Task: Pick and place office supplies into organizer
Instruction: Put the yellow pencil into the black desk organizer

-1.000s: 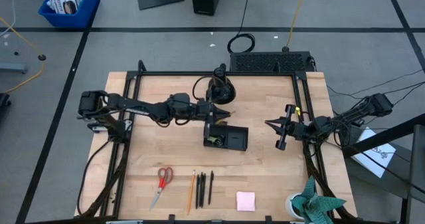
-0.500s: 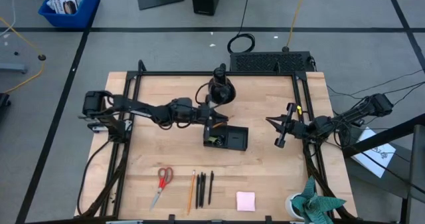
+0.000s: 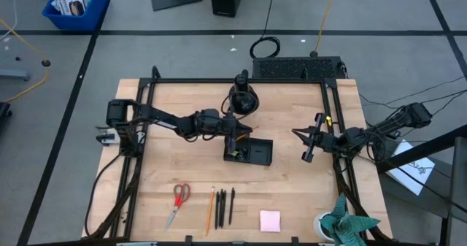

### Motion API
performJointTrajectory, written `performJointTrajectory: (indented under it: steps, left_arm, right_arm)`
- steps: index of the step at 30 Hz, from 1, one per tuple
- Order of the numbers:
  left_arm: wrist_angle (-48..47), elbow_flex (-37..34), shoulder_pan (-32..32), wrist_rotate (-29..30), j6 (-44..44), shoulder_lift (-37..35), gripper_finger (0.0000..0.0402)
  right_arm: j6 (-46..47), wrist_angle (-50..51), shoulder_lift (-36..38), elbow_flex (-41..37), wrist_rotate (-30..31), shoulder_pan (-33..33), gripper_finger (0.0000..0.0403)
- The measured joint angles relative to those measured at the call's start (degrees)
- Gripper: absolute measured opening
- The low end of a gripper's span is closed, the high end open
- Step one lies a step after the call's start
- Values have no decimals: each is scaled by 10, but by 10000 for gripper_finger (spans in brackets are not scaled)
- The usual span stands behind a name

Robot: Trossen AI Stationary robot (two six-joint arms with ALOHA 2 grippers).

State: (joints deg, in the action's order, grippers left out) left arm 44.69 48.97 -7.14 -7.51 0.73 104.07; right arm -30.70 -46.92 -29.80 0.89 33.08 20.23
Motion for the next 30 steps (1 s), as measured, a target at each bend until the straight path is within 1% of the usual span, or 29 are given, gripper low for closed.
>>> performJointTrajectory:
  steps: [3, 5, 10, 13, 17, 20, 30]
  left_arm:
    - [-4, 0, 0, 0, 0, 9, 24]
    - [-4, 0, 0, 0, -1, 12, 24]
    - [-17, 0, 0, 0, -4, 14, 8]
    - [-25, 0, 0, 0, -8, 14, 5]
    - [-33, 0, 0, 15, -7, 14, 19]
    - [-39, 0, 0, 16, -7, 14, 28]
    - [-43, 0, 1, 16, -34, 14, 32]
  right_arm:
    - [0, 0, 0, 0, 0, 0, 9]
    - [0, 0, 0, 0, 0, 0, 9]
    - [0, 0, 0, 0, 0, 0, 9]
    - [0, 0, 0, 0, 0, 0, 9]
    - [0, 0, 0, 0, 0, 0, 9]
    - [0, 0, 0, 0, 0, 0, 9]
    - [0, 0, 0, 0, 0, 0, 9]
